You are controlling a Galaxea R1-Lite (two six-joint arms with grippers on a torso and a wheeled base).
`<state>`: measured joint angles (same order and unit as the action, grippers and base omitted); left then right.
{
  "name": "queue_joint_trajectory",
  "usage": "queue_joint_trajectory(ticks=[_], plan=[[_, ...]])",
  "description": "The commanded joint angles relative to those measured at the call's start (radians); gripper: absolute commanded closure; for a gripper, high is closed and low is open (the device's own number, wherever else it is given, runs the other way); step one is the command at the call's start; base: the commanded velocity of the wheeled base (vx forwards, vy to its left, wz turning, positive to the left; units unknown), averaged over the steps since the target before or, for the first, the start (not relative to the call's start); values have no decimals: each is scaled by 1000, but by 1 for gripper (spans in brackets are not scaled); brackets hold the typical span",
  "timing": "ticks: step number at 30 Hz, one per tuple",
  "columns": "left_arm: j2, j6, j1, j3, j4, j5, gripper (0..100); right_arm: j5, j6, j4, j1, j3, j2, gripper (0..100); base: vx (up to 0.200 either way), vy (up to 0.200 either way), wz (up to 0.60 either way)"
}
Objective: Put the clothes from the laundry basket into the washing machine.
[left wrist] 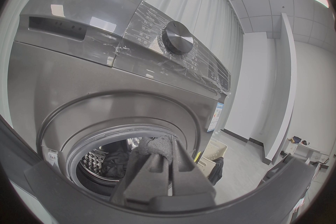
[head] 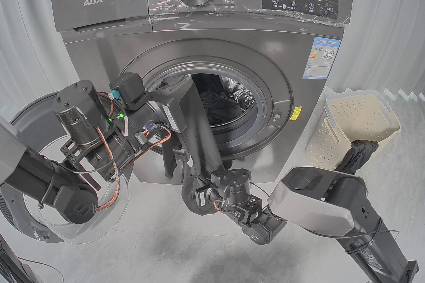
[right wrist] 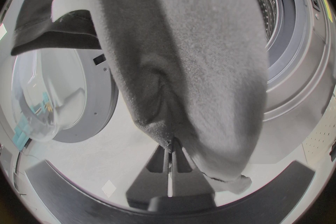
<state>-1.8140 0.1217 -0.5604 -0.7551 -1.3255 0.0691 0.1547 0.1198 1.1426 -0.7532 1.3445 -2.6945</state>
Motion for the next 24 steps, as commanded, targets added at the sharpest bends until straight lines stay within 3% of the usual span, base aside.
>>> queue_joint_trajectory(ticks=[1,2,9,10,13,17,24], plan=[[-5,-1,5,0,0,-2,100,-17,-29,65,-2,-251,186,100,0,0,0],[-5,-1,7,0,0,-2,100,-18,-29,66,-2,-257,191,100,0,0,0],[2,-2,45,42,-32,-2,100,-116,-71,174,52,-573,443,100,0,0,0],[1,-2,47,45,-35,-2,100,-119,-74,178,52,-579,447,100,0,0,0],[4,-2,56,126,-113,-2,100,-182,-89,241,89,-720,564,100,0,0,0],[48,-4,54,229,-181,-2,100,-193,-80,283,133,-806,654,100,0,0,0],[209,3,48,339,-187,12,100,-222,-68,367,198,-929,759,100,0,0,0]])
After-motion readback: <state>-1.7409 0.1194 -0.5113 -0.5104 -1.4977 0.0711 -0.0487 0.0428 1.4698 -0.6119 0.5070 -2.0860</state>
